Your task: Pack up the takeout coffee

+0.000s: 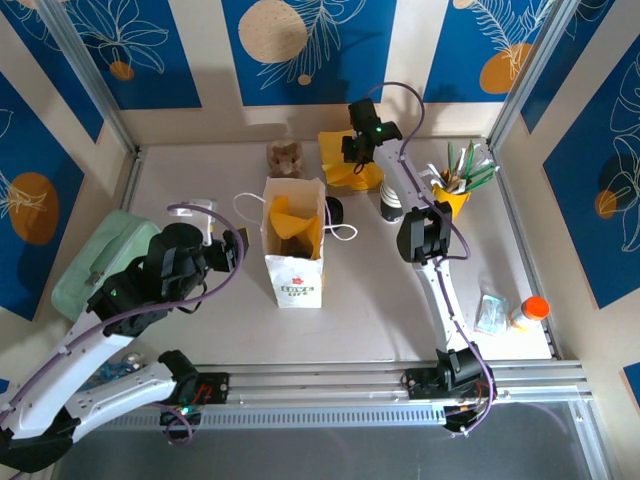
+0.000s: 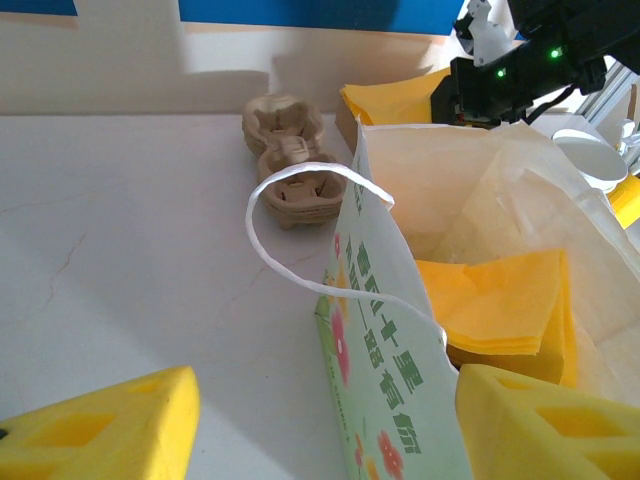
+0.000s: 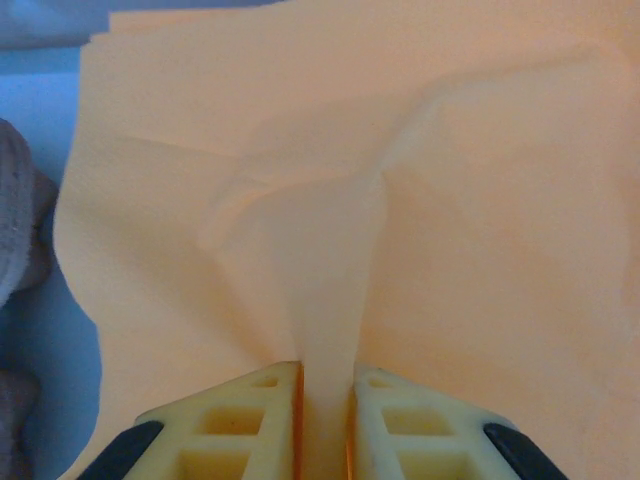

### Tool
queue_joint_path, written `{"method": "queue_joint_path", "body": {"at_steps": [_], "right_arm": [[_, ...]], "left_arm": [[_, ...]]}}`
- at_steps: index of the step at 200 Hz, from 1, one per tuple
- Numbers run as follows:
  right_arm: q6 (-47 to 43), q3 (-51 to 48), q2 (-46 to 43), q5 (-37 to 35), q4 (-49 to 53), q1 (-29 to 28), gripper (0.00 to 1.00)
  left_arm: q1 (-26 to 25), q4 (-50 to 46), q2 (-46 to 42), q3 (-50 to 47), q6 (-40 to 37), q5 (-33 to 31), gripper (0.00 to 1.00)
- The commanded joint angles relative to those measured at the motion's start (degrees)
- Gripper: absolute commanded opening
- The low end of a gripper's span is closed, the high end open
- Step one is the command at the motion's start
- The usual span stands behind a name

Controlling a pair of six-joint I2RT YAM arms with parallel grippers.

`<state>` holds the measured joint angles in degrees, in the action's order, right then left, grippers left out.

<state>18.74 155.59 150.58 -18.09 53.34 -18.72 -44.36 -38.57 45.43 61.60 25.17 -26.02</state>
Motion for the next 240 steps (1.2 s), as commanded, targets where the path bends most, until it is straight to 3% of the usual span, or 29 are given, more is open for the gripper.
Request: {"method": "queue_joint_path", "body": {"at_steps": [1, 240], "right_arm": [[0.95, 1.83, -3.1, 1.4, 0.1, 0.12, 0.18], [1.18, 1.4, -2.88, 1.7, 1.0, 0.79, 0.22]], "left_arm": [[0.5, -0.46, -0.59, 0.36, 0.41, -0.72, 0.68], [0.48, -0.59, -0.3, 0.62, 0.96, 0.05, 0.68]]}}
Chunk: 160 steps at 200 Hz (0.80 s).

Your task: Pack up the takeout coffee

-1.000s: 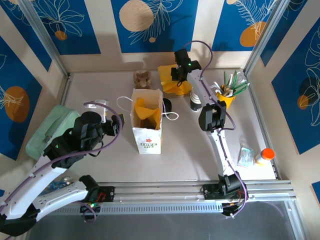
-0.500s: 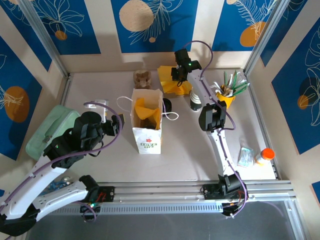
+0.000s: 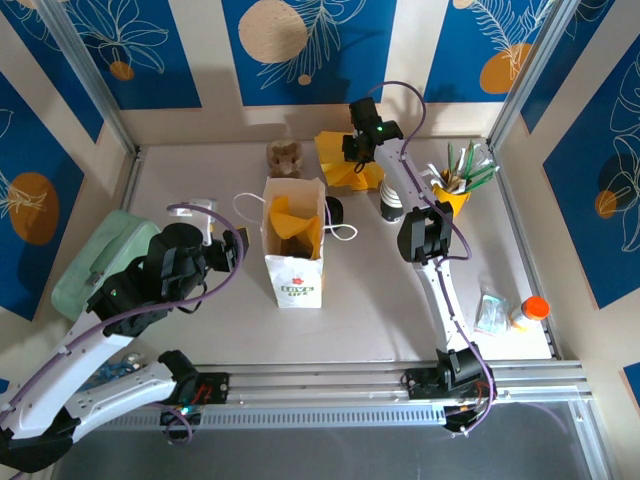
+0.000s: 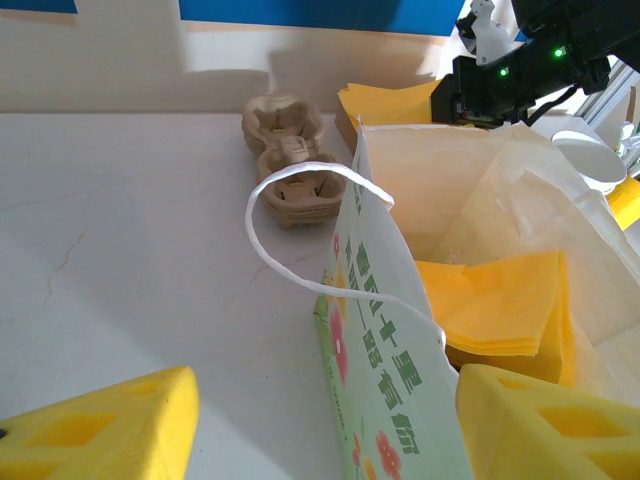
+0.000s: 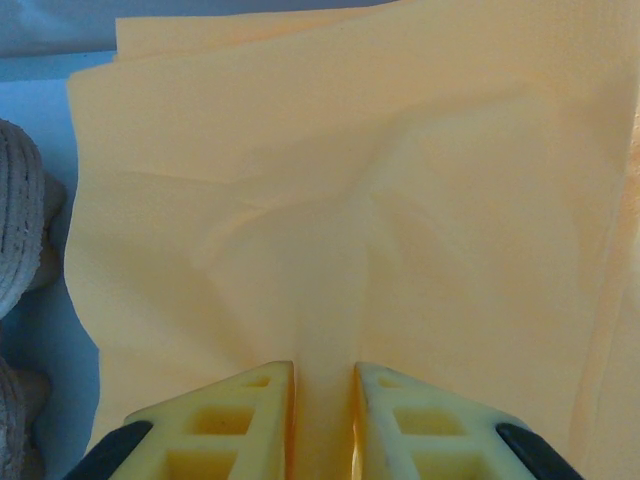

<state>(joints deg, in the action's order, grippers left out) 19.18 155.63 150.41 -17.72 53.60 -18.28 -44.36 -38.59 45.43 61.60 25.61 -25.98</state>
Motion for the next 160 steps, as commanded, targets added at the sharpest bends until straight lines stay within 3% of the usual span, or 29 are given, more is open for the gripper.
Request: {"method": "queue_joint_path", "body": {"at_steps": [1, 52, 109, 160], "right_arm": [[0.76, 1.35, -2.77, 1.35, 0.73, 0.35, 0.22], [0.47, 1.87, -4.62, 1.57, 0.98, 0.34, 0.14], [0.09, 2.26, -8.49, 1.06, 1.34, 0.27, 0.13], [0.11, 2.96, -13.72, 2.94, 4.26, -0.08, 0.02]], "left_arm": [[0.45, -0.59, -0.27, 0.58, 0.51, 0.03, 0.68], [0.46, -0.41, 0.02, 1.02, 0.24, 0.14, 0.69], [0.5, -0.26, 0.4, 1.59, -0.16, 0.13, 0.69], [0.46, -0.43, 0.41, 2.07, -0.45, 0.17, 0.69]]}}
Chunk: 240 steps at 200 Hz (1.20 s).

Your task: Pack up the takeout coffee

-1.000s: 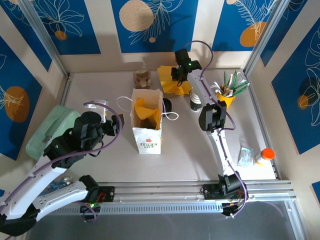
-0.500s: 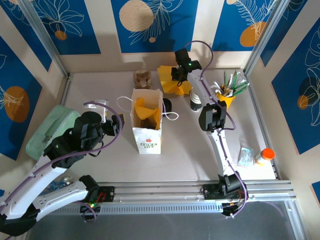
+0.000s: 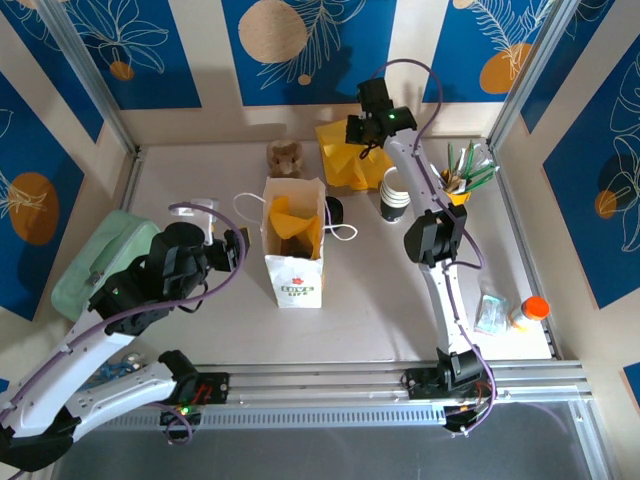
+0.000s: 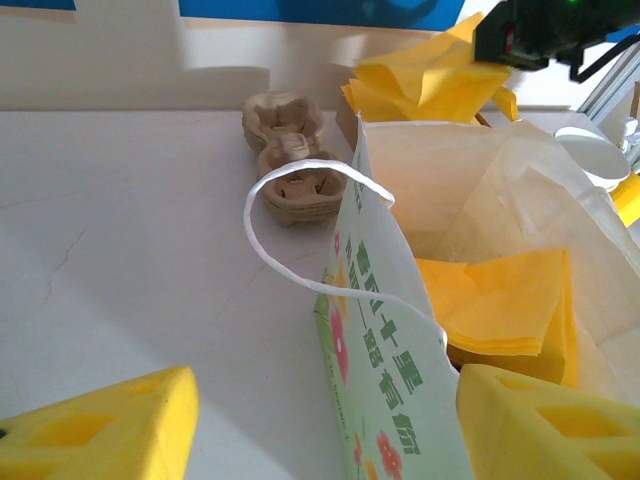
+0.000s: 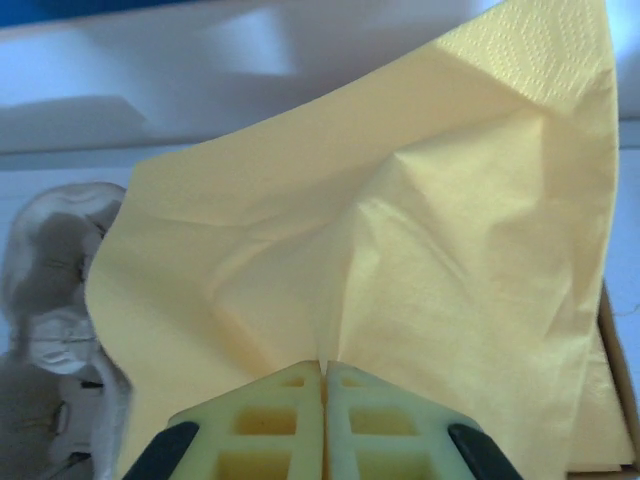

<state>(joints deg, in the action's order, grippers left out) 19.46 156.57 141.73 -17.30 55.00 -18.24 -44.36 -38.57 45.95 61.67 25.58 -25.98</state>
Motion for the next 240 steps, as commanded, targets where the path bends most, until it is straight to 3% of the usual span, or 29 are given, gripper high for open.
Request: {"method": "queue_joint_path", "body": {"at_steps": [1, 58, 166, 198, 240], "right_arm": [[-0.15, 2.0, -5.23, 2.57, 2.98, -0.13, 0.02], [2.65, -0.02, -16.93, 10.17, 8.94, -1.45, 0.0], [23.1, -16.28, -38.5, 34.02, 8.29, -6.69, 0.0], [29.76, -24.6, -43.39, 27.14, 3.88, -13.63, 0.0], [33.42, -31.99, -48.13, 10.28, 1.1, -23.15, 0.0]], "left_arm": [[0.48, -0.46, -0.09, 2.03, -0.44, 0.2, 0.69], [0.49, -0.19, -0.03, 1.53, -0.26, 1.17, 0.69], [0.45, 2.0, -0.18, -0.67, 0.72, 3.62, 0.7], [0.46, 2.46, -0.99, -1.7, 1.23, 3.85, 0.7], [0.47, 2.18, -1.94, -2.08, 1.35, 4.06, 0.7]]}}
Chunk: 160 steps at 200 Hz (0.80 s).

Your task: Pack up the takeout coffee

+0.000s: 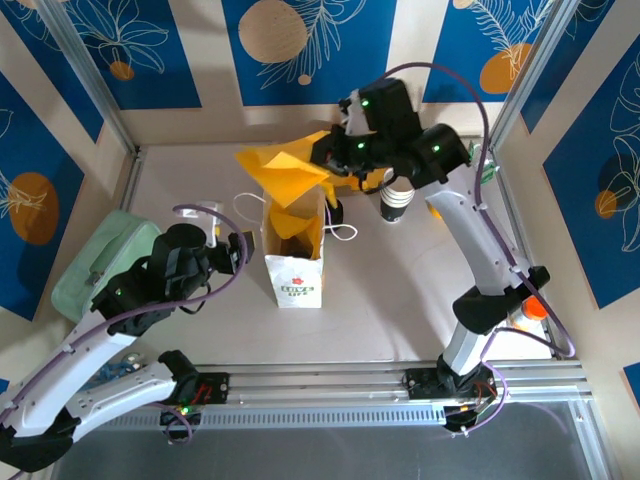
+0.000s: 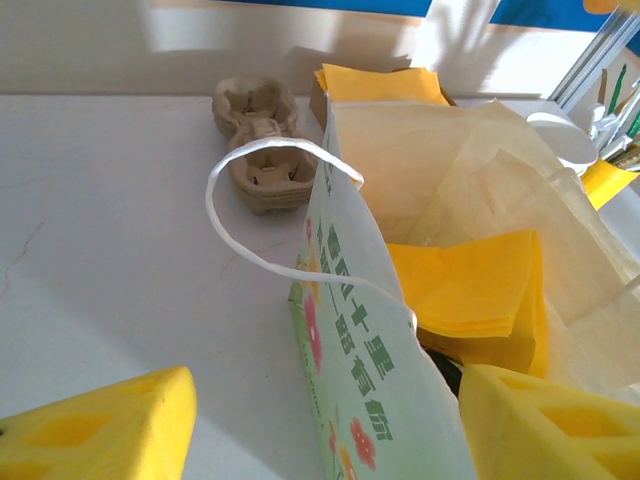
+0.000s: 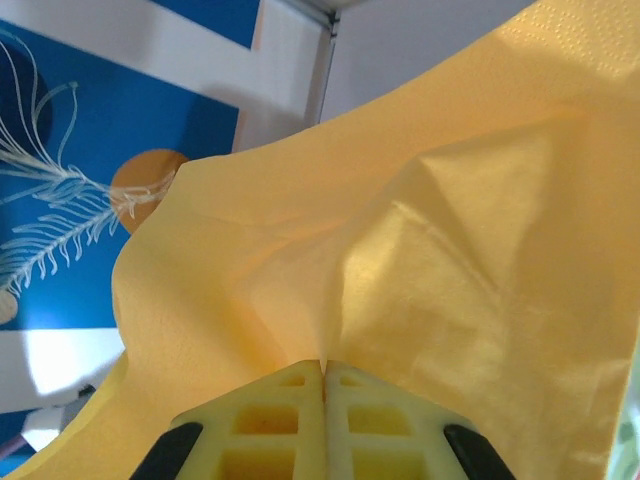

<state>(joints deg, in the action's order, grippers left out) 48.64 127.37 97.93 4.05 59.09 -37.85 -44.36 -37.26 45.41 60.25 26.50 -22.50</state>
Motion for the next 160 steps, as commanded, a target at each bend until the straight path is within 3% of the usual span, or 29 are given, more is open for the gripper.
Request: {"method": "queue_joint_path", "body": {"at_steps": [1, 77, 160], "right_arm": [[4.34, -2.85, -4.41, -11.52, -3.0, -3.81, 0.0], [9.79, -12.14, -7.23, -30.45, -6.68, -14.87, 0.0], [7.06, -15.43, -2.12, -31.21, -6.32, -17.29, 0.0]], "left_arm": [[0.49, 0.87, -1.38, -0.7, 0.46, 0.56, 0.7], [0.42, 0.78, -3.04, -1.87, 0.88, 0.31, 0.7], [0.45, 0.6, -3.07, -1.98, 0.81, 0.17, 0.7]]}}
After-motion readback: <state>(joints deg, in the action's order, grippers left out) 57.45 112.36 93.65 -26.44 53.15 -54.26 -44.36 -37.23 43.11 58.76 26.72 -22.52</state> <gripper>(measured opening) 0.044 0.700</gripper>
